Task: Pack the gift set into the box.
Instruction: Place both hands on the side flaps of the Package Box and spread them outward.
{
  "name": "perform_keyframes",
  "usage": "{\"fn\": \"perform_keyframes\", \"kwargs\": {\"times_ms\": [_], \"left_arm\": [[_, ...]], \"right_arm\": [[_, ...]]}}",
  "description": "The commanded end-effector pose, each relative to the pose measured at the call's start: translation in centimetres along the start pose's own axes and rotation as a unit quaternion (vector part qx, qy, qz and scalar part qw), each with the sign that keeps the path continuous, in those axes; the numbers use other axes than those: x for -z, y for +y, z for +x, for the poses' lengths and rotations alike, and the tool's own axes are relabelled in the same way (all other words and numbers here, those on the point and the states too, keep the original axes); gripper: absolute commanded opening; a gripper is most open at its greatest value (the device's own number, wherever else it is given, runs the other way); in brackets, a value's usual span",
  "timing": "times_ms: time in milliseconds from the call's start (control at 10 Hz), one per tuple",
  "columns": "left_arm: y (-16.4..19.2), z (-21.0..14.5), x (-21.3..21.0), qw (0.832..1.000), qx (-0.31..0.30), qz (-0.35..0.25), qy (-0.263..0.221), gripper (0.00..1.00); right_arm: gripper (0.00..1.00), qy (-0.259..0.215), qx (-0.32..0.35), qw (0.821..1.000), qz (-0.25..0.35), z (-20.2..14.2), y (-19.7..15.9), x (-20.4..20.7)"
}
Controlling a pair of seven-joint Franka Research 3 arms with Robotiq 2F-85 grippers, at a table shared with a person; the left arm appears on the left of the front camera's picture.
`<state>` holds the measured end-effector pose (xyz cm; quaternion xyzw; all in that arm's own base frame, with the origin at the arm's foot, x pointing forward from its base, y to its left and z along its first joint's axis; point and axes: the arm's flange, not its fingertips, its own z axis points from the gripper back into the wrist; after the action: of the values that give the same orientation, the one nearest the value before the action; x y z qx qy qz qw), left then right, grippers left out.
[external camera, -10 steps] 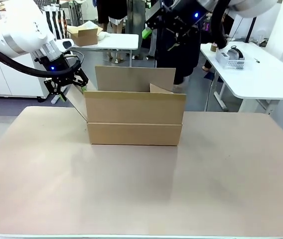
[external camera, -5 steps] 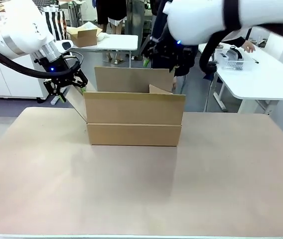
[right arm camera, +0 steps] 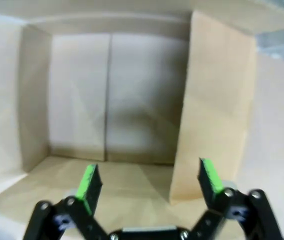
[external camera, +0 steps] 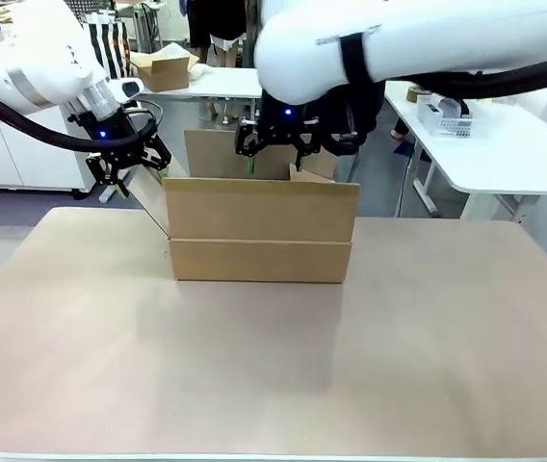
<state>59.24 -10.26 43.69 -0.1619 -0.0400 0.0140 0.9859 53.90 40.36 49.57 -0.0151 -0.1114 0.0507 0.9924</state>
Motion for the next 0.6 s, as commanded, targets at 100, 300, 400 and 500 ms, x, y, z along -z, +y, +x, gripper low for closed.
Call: {"fn": "perform_keyframes", "kwargs": {"times_ms": [100,300,400,500], "left_arm": [[0.0,-0.2,0.0,1.0,-0.005,0.007,0.0,1.0],[0.0,-0.2,0.0,1.0,-0.005,0.007,0.0,1.0],[0.0,-0.2,0.0,1.0,-0.005,0.007,0.0,1.0],[0.0,-0.2,0.0,1.0,-0.005,0.007,0.0,1.0]], "right_arm": [[1.0,0.004,0.049,0.994,-0.101,3.1,2.7,0.3],[1.0,0.026,0.095,0.99,-0.099,3.8,1.7,2.9],[1.0,0.021,0.112,0.987,-0.116,3.9,1.5,3.8],[1.0,0.013,0.126,0.983,-0.136,4.0,1.5,4.5]]}}
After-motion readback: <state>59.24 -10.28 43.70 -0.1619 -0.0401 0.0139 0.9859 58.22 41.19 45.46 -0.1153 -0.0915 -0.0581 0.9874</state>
